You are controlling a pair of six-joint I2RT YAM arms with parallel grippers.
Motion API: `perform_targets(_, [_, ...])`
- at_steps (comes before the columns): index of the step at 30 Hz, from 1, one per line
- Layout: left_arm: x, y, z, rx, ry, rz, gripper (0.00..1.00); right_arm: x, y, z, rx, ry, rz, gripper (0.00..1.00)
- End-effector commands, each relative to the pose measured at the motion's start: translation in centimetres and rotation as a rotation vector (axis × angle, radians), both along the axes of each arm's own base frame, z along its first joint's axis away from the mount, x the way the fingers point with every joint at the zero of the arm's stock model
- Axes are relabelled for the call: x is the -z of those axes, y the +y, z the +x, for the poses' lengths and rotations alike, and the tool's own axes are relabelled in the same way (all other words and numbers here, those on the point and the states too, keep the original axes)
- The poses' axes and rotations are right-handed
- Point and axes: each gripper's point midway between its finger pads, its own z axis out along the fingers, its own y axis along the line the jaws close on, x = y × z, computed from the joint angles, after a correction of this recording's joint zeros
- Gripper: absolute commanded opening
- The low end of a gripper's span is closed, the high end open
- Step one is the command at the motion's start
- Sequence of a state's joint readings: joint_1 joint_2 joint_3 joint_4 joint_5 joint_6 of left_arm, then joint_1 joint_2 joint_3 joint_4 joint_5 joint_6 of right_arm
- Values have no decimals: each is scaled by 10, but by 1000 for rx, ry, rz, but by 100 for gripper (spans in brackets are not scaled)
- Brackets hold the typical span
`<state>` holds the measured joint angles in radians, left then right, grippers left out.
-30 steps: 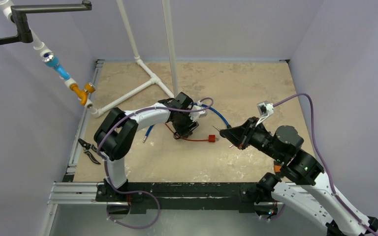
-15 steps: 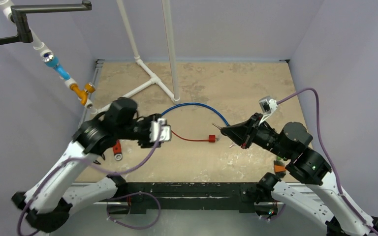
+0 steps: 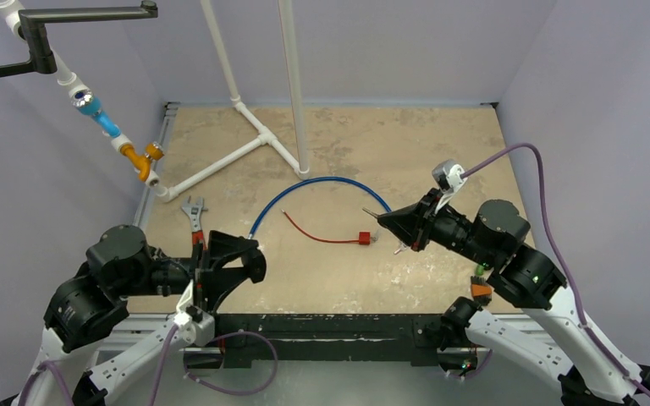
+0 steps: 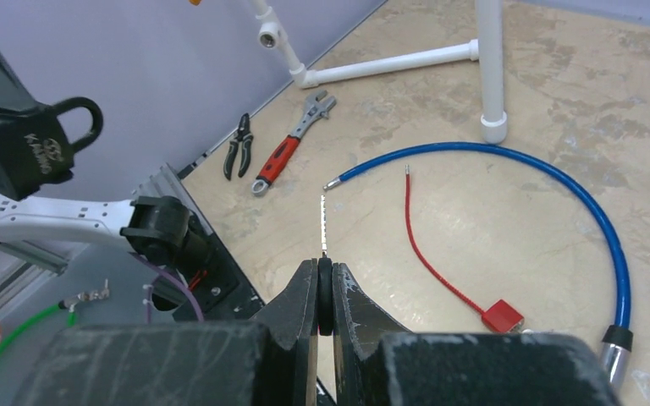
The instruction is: Unlock with the key
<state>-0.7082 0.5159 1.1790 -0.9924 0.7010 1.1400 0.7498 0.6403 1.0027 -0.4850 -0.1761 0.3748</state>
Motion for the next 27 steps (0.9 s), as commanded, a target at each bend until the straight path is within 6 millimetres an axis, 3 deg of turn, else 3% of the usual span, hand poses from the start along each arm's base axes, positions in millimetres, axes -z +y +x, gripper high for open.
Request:
perform_targets(1, [-57, -6, -19, 163, -416, -130, 0, -15, -1, 6, -14, -148, -15, 0])
perform_targets(8, [-57, -3, -29, 223, -603, -131, 0, -14, 2, 15, -16, -204, -74, 0])
perform_targets(20, [-62, -2, -33, 231, -649, -147, 0, -15, 6, 19, -26, -210, -88, 0])
perform_targets(23, [-68, -3, -28, 178, -490, -189, 0, -15, 9, 19, -34, -201, -83, 0])
perform_targets(25, [-80, -4, -19, 101, -280, -242, 0, -16, 9, 18, -36, -201, -81, 0])
perform_targets(27, [-75, -8, -9, 23, -2, -255, 0, -20, 12, 13, -66, -203, -60, 0])
